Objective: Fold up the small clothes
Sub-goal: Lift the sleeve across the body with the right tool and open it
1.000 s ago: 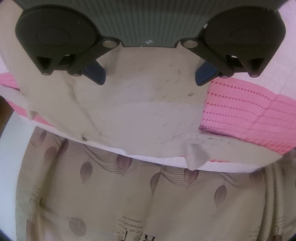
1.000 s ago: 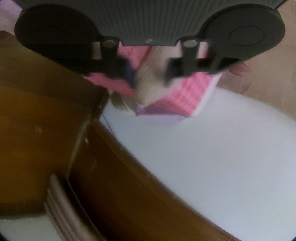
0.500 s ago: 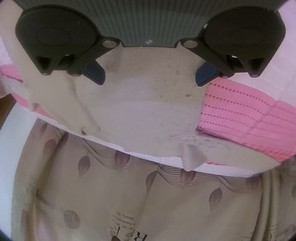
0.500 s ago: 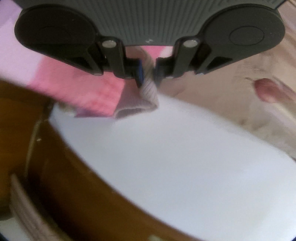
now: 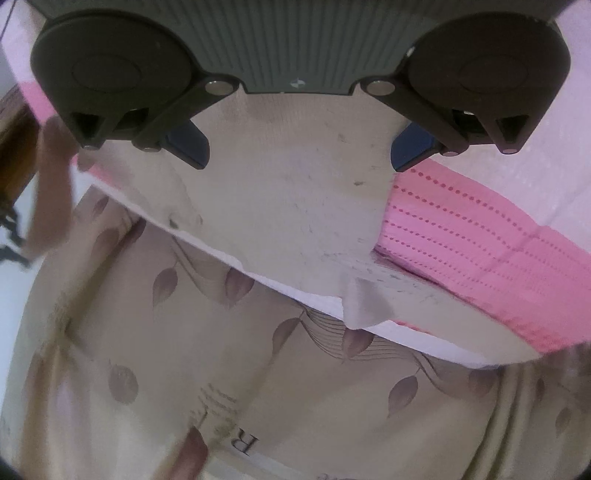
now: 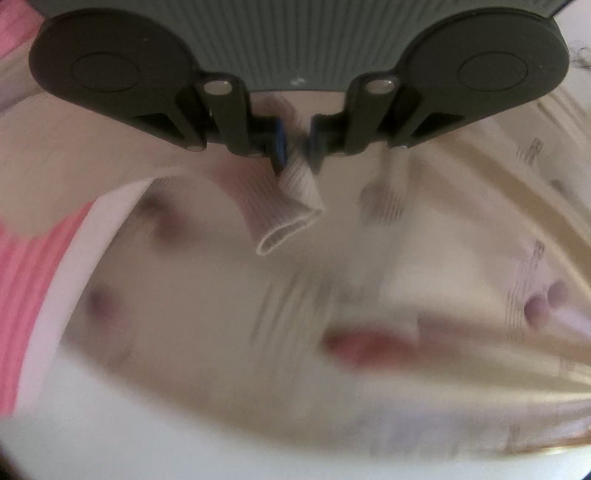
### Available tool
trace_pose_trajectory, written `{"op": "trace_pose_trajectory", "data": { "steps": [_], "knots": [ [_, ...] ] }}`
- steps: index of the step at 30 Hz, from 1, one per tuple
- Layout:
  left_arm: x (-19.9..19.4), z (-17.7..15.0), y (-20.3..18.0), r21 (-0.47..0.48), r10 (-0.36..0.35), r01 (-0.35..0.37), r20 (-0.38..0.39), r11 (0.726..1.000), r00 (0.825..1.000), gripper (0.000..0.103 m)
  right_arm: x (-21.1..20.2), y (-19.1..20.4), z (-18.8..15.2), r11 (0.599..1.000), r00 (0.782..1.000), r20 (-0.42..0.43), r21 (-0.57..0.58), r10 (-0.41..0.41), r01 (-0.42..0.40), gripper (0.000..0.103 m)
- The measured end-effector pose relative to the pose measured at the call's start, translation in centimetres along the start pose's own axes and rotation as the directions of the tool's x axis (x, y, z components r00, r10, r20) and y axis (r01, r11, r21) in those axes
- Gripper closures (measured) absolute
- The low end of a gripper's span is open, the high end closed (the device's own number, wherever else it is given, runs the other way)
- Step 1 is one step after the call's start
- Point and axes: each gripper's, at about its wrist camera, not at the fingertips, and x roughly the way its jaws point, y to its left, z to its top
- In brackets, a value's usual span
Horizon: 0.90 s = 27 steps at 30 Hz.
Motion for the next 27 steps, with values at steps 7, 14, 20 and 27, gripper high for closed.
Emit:
{"op": "trace_pose_trajectory", "data": {
  "steps": [7,14,20,27],
  "knots": [
    [-0.2,0.2,1.1,-0.078,-0.009,0.010,0.014,0.997,1.000,0.000,9.2,0.8,-11.9,0.999,0.982,-0.186,0.052,0.014,-0.004,0.091],
    [-0.2,0.2,1.8,-0.123,-0.033,0.035,0.016,0.992,0.999,0.000,14.2,-0.2,-18.2,0.997,0.954,-0.297,0.045,-0.048,0.064,0.091],
    [-0.4,0.2,2.4,-0.152,-0.051,0.054,0.024,0.987,0.998,0.000,16.9,-0.3,-20.7,0.997,0.937,-0.343,0.020,-0.060,0.071,0.091],
    [-0.5,0.2,2.6,-0.163,-0.051,0.055,0.027,0.985,0.998,0.000,20.1,-0.3,-24.8,0.989,0.870,-0.477,-0.132,-0.125,0.069,0.088]
  ]
}}
